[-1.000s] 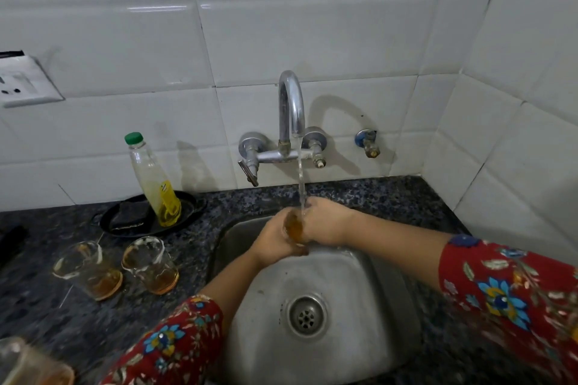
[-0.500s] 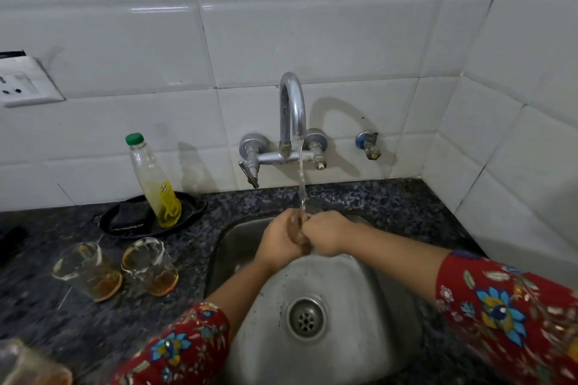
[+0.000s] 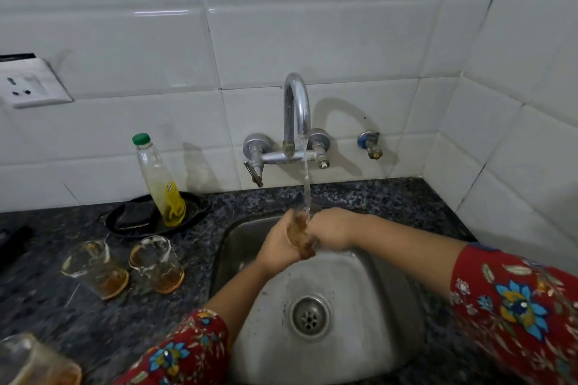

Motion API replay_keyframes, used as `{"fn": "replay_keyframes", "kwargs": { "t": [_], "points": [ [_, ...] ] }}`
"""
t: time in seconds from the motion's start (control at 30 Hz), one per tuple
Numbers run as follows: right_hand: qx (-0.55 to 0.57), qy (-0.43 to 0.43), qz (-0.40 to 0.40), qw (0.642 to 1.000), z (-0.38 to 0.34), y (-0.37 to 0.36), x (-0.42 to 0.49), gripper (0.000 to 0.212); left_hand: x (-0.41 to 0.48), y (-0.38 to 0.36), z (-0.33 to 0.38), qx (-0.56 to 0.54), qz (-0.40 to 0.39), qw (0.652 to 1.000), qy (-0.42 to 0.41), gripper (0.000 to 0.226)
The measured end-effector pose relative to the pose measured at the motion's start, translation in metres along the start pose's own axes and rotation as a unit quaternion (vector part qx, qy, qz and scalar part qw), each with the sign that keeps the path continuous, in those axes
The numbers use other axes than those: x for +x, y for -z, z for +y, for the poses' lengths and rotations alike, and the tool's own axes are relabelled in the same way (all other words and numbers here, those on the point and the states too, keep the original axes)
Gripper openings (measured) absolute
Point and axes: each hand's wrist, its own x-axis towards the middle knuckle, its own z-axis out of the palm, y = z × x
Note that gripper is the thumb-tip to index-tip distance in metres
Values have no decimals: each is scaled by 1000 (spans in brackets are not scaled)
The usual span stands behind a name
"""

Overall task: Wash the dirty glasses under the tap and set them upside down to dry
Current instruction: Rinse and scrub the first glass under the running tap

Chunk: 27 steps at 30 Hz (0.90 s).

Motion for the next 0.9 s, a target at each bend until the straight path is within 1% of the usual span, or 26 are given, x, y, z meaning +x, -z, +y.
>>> {"fn": "replay_keyframes", "kwargs": {
  "t": [0.03,0.07,0.1,0.13,0.2,0.23,0.27,0.3,0.33,0.37,0.4,0.43,0.47,0.53,0.57,0.6,0.63,0.67,0.7,0.73,0.77,0.8,0.83,0.87,0.9],
  "points": [
    [-89,16,24,996,0,0,-4,18,2,6,-2,1,-32,999,-17,56],
    [-156,27,43,986,0,-2,-6,19,3,10,-3,-12,-57,998,-30,57],
    [-184,18,39,982,-1,-5,-6,20,2,9,0,-8,-62,998,-23,54],
    [-170,-7,27,985,-5,-8,-4,20,0,3,4,15,-44,999,-13,49],
    [-90,-43,-30,995,-16,-12,1,20,-3,-10,10,119,48,992,11,30],
    [-58,-38,-34,997,-19,-11,2,21,-3,-12,10,124,74,989,22,27],
    [-29,-41,-9,999,-18,-9,1,21,-3,-11,6,100,71,992,25,29],
    [-30,-43,18,998,-13,-6,-2,22,-2,-5,2,72,44,996,28,35],
    [-67,-29,39,997,-10,-4,-4,22,1,2,-4,54,3,998,20,44],
    [-99,-16,57,993,-9,-4,-6,23,4,9,-8,60,-33,998,17,55],
    [-134,-6,62,989,-9,-6,-5,23,6,13,-13,59,-49,997,19,63],
    [-131,-16,57,990,-10,-9,-3,23,5,13,-13,69,-45,996,28,64],
    [-93,-39,40,994,-14,-9,0,24,6,8,-16,67,-35,996,37,58],
    [14,-65,-30,997,-21,-9,5,23,3,-3,-14,91,8,995,48,40],
    [47,-62,-36,996,-22,-10,6,23,0,-4,-12,78,22,996,48,37],
    [63,-58,-16,996,-20,-9,5,23,-2,-5,-7,39,31,998,39,37],
    [51,-49,16,997,-15,-9,2,24,-3,-3,-3,5,25,999,31,38],
    [8,-36,42,998,-13,-10,0,25,-5,0,-1,-14,17,1000,11,38],
    [-47,-20,64,997,-12,-15,1,29,-6,5,3,3,9,1000,-13,41],
    [-68,-20,77,995,-14,-21,2,32,-7,9,6,20,-7,999,-31,46],
    [-31,-39,80,996,-17,-26,4,34,-7,12,8,56,-14,998,-33,50],
    [64,-64,75,993,-23,-28,3,33,-8,13,8,100,-16,995,-19,53],
    [192,-91,63,975,-29,-29,3,30,-9,14,8,152,-22,988,8,58],
    [335,-113,46,934,-34,-29,2,28,-12,15,9,210,-31,977,38,62],
    [470,-128,44,872,-37,-32,1,29,-14,18,8,272,-41,959,60,64]
  ]
}}
